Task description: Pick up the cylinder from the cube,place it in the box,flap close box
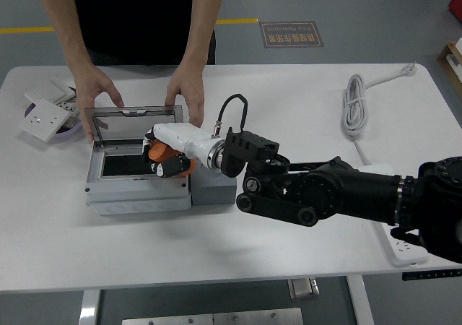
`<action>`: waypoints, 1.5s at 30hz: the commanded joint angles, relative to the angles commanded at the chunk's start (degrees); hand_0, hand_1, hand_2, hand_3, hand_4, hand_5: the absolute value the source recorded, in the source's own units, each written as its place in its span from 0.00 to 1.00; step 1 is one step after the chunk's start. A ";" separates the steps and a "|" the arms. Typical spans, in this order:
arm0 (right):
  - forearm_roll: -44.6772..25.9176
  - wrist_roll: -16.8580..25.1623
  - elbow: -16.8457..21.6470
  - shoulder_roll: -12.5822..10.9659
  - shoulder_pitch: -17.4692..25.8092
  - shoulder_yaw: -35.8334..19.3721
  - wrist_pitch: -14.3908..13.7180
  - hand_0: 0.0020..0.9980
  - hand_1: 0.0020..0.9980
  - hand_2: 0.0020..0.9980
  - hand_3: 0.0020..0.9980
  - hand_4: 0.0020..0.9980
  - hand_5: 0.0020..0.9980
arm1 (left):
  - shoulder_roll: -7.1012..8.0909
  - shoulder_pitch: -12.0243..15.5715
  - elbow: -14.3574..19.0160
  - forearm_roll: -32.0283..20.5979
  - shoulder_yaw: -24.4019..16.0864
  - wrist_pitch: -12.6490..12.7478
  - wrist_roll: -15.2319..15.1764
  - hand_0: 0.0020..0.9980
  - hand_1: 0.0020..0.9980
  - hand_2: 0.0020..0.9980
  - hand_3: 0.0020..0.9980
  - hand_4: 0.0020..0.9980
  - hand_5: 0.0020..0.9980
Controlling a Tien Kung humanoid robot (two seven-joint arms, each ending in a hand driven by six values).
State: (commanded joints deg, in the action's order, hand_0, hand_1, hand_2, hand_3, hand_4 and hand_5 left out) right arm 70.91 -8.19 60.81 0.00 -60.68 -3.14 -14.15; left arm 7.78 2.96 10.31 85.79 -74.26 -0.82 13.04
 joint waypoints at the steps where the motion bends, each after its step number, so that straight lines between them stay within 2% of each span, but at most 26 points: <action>1: -0.36 0.12 -0.07 0.00 0.04 0.08 -0.17 0.85 0.75 0.80 0.87 1.00 0.48 | 0.00 0.02 0.00 -0.01 0.02 0.00 -0.01 0.92 0.85 0.86 0.95 0.00 0.00; 8: -1.75 0.59 -0.59 0.00 0.27 0.39 -0.44 0.85 0.76 0.81 0.87 1.00 0.49 | -0.10 0.13 0.00 0.02 0.06 0.02 0.02 0.92 0.85 0.86 0.95 0.00 0.00; 9: -1.86 0.64 -0.65 0.00 0.30 0.37 -0.40 0.86 0.76 0.81 0.87 0.95 0.54 | -0.12 0.13 0.00 0.05 0.06 0.02 0.03 0.92 0.85 0.86 0.95 0.00 0.00; 14: -2.09 0.73 -0.94 0.00 0.31 0.04 0.49 0.86 0.76 0.81 0.87 0.95 0.54 | -0.20 0.10 0.00 0.10 0.11 -0.02 0.07 0.92 0.85 0.86 0.95 0.00 0.00; 15: -2.06 0.76 -0.96 0.00 0.31 -0.07 0.74 0.85 0.76 0.81 0.89 0.91 0.61 | -0.21 0.09 0.00 0.11 0.11 -0.02 0.08 0.92 0.85 0.86 0.95 0.00 0.00; 20: -1.68 0.95 -0.97 0.00 0.30 -0.57 1.42 0.85 0.76 0.81 0.89 0.91 0.61 | -0.27 0.08 0.00 0.13 0.18 -0.04 0.09 0.92 0.85 0.86 0.95 0.00 0.00; 21: -1.60 0.98 -0.98 0.00 0.31 -0.66 1.48 0.87 0.78 0.83 0.96 0.98 0.61 | -0.28 0.08 0.00 0.17 0.17 -0.04 0.09 0.92 0.85 0.86 0.95 0.00 0.00; 26: -1.09 1.04 -1.06 0.00 0.46 -1.12 1.72 0.87 0.78 0.83 0.96 0.98 0.61 | -0.42 0.22 0.00 0.23 0.14 -0.01 0.10 0.92 0.85 0.86 0.95 0.00 0.00; 27: -0.99 1.06 -1.09 0.00 0.53 -1.24 1.77 0.88 0.81 0.88 1.00 1.00 0.58 | -0.46 0.26 0.00 0.26 0.11 0.00 0.10 0.92 0.85 0.86 0.95 0.00 0.00; 45: -0.76 1.66 -1.07 0.00 1.01 -3.40 3.49 0.90 0.83 0.90 1.00 1.00 0.56 | -0.74 0.36 0.00 0.44 -0.04 0.00 0.12 0.92 0.85 0.86 0.95 0.00 0.00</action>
State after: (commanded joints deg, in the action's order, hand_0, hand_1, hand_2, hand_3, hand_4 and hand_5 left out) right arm 70.15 -6.53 59.74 0.00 -59.67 -6.53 -10.66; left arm 7.03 3.32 10.31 86.23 -74.30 -0.82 13.15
